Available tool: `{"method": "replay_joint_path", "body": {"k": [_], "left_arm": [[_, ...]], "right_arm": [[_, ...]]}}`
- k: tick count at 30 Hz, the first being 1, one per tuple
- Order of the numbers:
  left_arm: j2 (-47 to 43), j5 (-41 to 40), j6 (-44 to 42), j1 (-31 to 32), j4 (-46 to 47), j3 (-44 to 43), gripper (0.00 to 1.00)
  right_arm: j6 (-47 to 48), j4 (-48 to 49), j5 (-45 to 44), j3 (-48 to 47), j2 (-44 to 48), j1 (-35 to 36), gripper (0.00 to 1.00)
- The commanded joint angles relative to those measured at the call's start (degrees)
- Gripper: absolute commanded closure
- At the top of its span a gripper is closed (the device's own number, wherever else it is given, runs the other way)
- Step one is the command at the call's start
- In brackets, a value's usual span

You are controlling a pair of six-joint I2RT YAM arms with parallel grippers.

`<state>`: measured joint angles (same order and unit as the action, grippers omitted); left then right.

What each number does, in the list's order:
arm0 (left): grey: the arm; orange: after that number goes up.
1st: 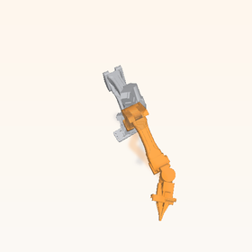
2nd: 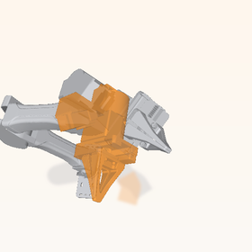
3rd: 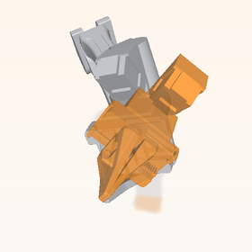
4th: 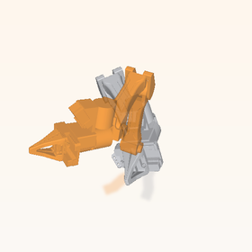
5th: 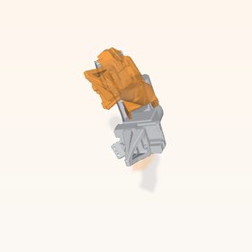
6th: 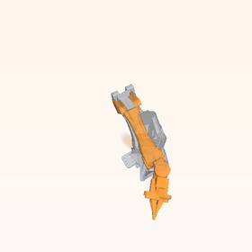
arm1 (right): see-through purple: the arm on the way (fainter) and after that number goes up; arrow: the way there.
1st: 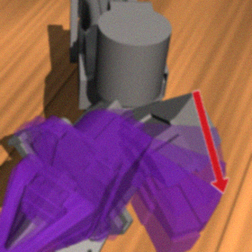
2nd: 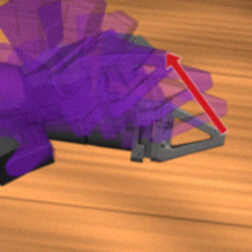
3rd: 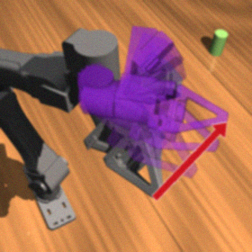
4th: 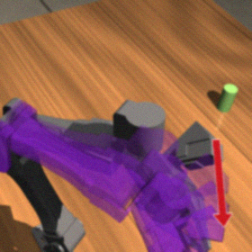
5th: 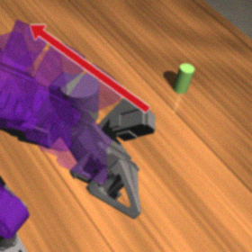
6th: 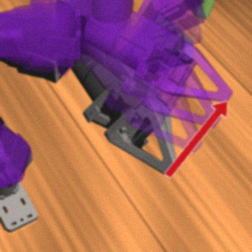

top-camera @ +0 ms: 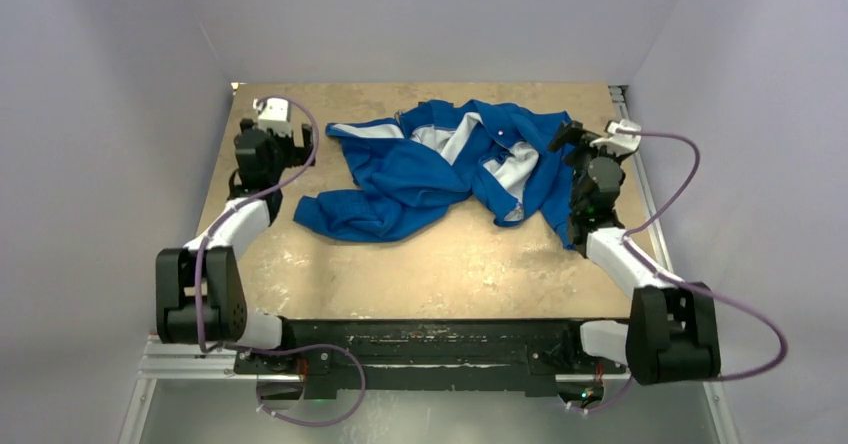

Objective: Zip up the jacket

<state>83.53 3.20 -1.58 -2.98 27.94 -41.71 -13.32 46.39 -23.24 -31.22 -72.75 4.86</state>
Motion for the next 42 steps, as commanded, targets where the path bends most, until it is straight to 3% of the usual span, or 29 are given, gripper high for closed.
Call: {"method": "replay_joint_path", "body": {"k": [1, 6, 12, 16, 21, 27, 33, 42], "left_arm": [[-6.8, 3.2, -3.9, -0.1, -25.9, -10.6, 0.01], [-11.1, 5.2, -2.8, -0.1, -38.2, -17.5, 0.01], [-12.1, 9.1, -1.5, 0.6, -45.9, -22.0, 0.01], [-12.5, 8.2, -2.5, 1.8, -47.4, -22.5, 0.01], [-12.9, 7.5, -3.8, 2.2, -48.5, -22.4, 0.01], [-13.5, 7.1, -5.0, 2.4, -49.7, -23.0, 0.05], [-13.7, 7.1, -5.3, 2.5, -50.9, -23.9, 0.08], [-15.7, 8.9, -8.0, 3.9, -53.7, -25.8, 0.07]], "right_arm": [[-8.5, -16.4, 18.8, -4.2, 4.0, 0.1, 0.01], [-7.2, -18.8, 31.6, -7.8, -3.6, 1.6, 0.01], [-7.3, -19.2, 34.6, -7.9, -10.8, 6.4, 0.03], [-8.3, -17.3, 36.0, -7.0, -13.7, 8.6, 0.16], [-8.8, -16.5, 36.5, -5.8, -14.2, 9.9, 0.43], [-7.9, -18.7, 34.4, -5.6, -12.2, 14.5, 0.63], [-8.5, -21.7, 29.0, -6.8, -12.4, 23.0, 1.0], [-6.7, -28.7, 22.9, -13.5, -14.6, 38.2, 1.0]]}}
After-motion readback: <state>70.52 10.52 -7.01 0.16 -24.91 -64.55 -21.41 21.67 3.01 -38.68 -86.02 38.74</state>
